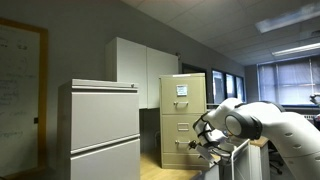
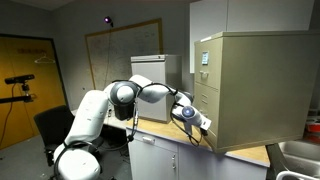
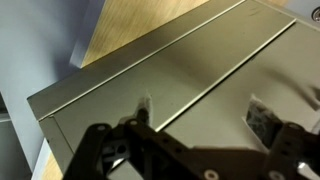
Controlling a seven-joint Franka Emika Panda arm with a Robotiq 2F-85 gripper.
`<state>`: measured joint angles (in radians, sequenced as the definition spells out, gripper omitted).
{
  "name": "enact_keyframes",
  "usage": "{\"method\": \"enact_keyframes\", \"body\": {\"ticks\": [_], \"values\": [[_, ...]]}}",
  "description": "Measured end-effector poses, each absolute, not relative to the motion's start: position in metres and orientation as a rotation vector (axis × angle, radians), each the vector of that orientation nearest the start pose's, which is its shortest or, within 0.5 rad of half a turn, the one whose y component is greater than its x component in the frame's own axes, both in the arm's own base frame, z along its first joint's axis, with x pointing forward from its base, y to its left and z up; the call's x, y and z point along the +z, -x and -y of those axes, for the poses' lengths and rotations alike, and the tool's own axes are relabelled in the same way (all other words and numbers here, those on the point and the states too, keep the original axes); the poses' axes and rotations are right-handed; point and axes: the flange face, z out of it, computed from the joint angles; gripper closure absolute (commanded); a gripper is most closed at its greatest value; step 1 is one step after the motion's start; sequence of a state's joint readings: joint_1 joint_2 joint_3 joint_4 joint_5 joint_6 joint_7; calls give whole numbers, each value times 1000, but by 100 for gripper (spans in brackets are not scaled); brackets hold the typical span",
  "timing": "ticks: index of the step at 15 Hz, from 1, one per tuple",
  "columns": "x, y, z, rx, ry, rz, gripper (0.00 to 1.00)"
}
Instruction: Open the bottom drawer of the file cabinet on the right fully
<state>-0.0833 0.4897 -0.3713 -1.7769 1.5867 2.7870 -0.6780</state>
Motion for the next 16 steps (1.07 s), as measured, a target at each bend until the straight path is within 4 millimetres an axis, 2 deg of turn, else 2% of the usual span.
{"method": "enact_keyframes", "body": {"ticks": [4,12,14,16], "values": [[347,-603,313,-1149,2123,-1302,0],[343,-603,310,-1168,2109,-1283,0],[340,-606,303,-1148,2149,-1234,0],[333,-610,287,-1100,2227,-1151,0]]}}
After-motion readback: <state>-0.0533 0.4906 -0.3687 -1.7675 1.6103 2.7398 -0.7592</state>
